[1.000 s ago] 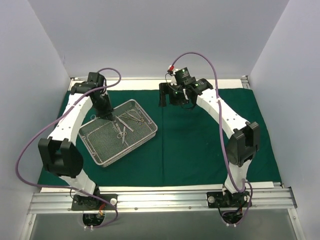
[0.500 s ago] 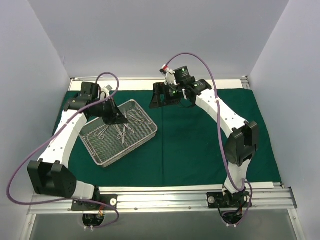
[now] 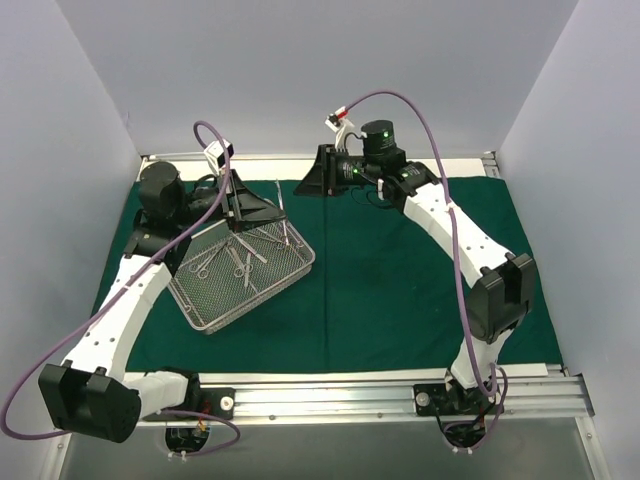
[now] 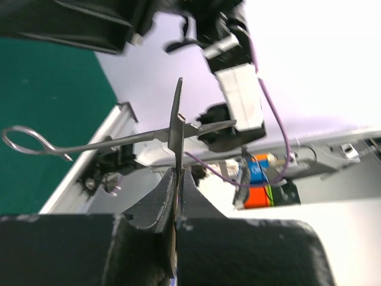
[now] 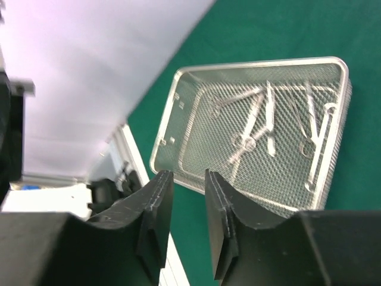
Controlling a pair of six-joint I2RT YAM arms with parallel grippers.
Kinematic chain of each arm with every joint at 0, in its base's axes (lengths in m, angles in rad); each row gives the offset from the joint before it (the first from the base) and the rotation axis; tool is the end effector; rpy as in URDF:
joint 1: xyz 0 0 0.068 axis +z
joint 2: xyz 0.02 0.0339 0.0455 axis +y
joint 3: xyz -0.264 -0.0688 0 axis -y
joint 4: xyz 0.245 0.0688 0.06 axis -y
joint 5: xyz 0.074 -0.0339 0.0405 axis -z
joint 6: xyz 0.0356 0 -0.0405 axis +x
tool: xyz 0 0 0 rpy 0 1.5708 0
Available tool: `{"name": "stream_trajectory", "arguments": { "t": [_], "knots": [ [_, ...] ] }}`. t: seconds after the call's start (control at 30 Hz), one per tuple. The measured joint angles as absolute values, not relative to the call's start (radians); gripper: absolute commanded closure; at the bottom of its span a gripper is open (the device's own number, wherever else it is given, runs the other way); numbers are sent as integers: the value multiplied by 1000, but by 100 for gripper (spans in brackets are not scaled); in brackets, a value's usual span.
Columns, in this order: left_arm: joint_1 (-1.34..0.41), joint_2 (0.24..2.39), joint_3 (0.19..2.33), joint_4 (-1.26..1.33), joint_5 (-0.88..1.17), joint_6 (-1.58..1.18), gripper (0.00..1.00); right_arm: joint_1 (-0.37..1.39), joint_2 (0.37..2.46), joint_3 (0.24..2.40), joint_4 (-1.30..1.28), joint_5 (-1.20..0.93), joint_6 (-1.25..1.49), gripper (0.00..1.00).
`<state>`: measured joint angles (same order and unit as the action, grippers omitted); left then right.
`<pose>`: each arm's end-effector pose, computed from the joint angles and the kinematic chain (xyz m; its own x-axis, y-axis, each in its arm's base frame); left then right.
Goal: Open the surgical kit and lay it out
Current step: Place the medical item in the surgical kit.
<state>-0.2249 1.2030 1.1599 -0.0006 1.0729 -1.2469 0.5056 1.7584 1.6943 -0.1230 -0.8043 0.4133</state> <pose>0.2497 -0.0892 0.4053 -0.9257 -0.2527 -0.2816 0.2658 0.0951 -0.9593 0.3503 0.2232 0.3987 -0.5327 0.0235 -0.8460 -0.8094 0.2780 0.5173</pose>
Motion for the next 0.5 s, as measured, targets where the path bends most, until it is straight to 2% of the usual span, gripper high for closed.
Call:
{"name": "stream_trajectory", "arguments": {
  "t": [0.3,0.5],
  "knots": [
    [-271,1211,1156,199,1111,-1399,98,580,1761,1669,60,-903,567,71],
    [-271,1270,1179,223,1112,-1378,98,633,1732,1560,93,-994,627,70]
  ]
}}
